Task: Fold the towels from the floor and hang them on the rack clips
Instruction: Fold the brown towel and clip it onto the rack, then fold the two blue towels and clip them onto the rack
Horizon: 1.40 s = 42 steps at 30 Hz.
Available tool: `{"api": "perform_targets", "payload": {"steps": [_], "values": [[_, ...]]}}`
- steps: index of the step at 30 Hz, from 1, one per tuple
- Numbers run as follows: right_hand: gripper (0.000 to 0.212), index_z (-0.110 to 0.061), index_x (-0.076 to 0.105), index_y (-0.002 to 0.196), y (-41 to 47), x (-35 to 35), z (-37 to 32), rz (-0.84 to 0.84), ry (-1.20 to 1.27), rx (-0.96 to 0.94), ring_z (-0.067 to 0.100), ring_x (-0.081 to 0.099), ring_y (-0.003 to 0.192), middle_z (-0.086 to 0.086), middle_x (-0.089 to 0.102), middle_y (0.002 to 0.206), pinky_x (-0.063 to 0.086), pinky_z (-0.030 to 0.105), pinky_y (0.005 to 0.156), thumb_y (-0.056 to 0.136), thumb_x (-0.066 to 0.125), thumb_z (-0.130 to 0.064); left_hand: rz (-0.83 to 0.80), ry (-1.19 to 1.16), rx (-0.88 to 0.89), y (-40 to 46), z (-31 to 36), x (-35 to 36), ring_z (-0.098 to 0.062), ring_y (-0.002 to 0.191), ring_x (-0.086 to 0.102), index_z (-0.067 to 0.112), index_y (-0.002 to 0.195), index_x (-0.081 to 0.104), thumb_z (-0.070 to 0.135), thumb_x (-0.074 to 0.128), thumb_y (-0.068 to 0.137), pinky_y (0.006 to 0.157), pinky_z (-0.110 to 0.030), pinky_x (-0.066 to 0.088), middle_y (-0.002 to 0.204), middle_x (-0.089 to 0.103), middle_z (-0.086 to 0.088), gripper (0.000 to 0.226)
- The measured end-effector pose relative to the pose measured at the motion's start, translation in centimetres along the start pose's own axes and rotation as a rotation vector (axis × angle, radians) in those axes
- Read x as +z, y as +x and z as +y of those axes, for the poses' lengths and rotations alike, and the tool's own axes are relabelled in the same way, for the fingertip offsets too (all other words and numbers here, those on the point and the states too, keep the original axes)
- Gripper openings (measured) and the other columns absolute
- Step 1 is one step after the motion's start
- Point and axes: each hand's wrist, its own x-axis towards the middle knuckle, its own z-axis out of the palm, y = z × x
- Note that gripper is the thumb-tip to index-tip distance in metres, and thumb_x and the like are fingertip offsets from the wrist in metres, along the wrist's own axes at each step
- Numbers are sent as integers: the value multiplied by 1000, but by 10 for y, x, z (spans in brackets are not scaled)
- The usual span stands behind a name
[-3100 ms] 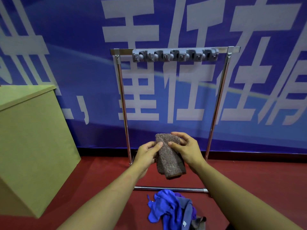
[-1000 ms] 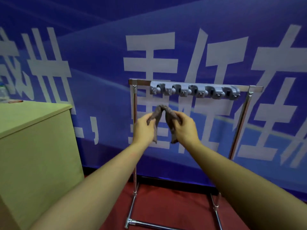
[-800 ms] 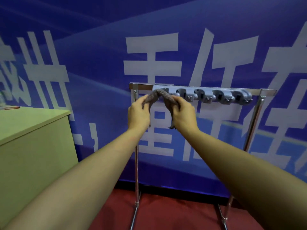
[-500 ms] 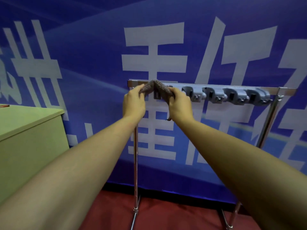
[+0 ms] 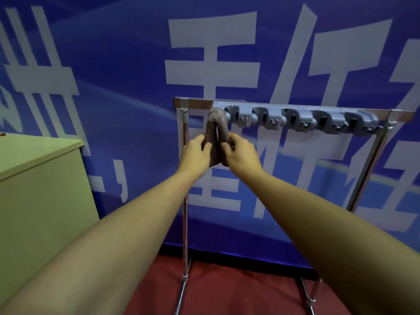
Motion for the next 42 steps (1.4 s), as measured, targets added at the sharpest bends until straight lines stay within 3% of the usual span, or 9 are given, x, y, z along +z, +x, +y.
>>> {"api": "perform_targets", "payload": {"steps": [6, 10, 14, 17, 19, 25, 29, 33, 42], "values": [[41, -23, 48, 143, -22, -12, -3, 0, 12, 12, 22, 68, 99, 4, 71, 115, 58, 47, 89, 105, 44, -37, -58, -40, -30, -22, 9, -8, -19, 112, 63, 25, 140, 53, 28, 42, 107, 83, -29, 49, 121, 66, -1, 34], [42, -21, 47, 145, -50, -26, -9, -17, 9, 8, 21, 64, 110, 3, 67, 123, 52, 37, 89, 105, 45, -37, -19, -48, -76, -45, 18, -12, -19, 134, 50, 27, 154, 36, 33, 40, 107, 100, -33, 44, 149, 51, -1, 47], [44, -20, 47, 144, -83, -39, -11, -38, -10, -5, 20, 59, 120, 1, 61, 136, 49, 35, 92, 105, 46, -39, -85, -112, -111, -80, 28, -17, -19, 140, 46, 24, 156, 35, 37, 42, 107, 105, -30, 37, 155, 46, 0, 51], [47, -21, 45, 146, -114, -50, -10, -50, -45, -6, 20, 53, 130, 0, 52, 146, 47, 39, 102, 104, 45, -43, -121, -110, -116, -116, 32, -23, -19, 142, 44, 26, 154, 39, 41, 43, 106, 115, -39, 37, 154, 47, 0, 50], [48, -21, 43, 147, -138, -56, -7, -48, -64, 6, 21, 50, 134, 1, 49, 149, 45, 40, 106, 104, 44, -44, -159, -96, -122, -142, 37, -24, -18, 143, 43, 25, 154, 39, 41, 42, 106, 117, -42, 36, 156, 45, 0, 50], [52, -20, 41, 149, -226, -51, 32, -110, -149, 36, 22, 45, 138, 2, 46, 152, 42, 43, 109, 104, 43, -46, -257, -39, -118, -224, 27, -1, -16, 142, 44, 22, 153, 40, 42, 43, 106, 116, -34, 34, 156, 45, 0, 51], [51, -18, 44, 147, -281, -29, 79, -120, -164, 87, 22, 46, 137, 2, 49, 150, 42, 42, 108, 103, 45, -44, -324, 78, -99, -275, -12, 30, -19, 144, 41, 22, 152, 42, 43, 45, 105, 119, -40, 33, 156, 44, -1, 52], [50, -18, 47, 145, -329, 0, 129, -152, -205, 138, 22, 48, 134, 2, 52, 146, 43, 41, 107, 102, 47, -43, -386, 177, -89, -320, -59, 61, -19, 145, 39, 19, 152, 42, 38, 46, 105, 119, -36, 31, 156, 44, -2, 51], [47, -12, 55, 139, -406, 54, 239, -358, -365, 127, 29, 55, 127, 8, 57, 141, 43, 39, 108, 99, 54, -36, -572, 315, -112, -385, -161, 137, -23, 146, 38, 20, 153, 41, 34, 46, 105, 120, -38, 30, 159, 39, -3, 50]]}}
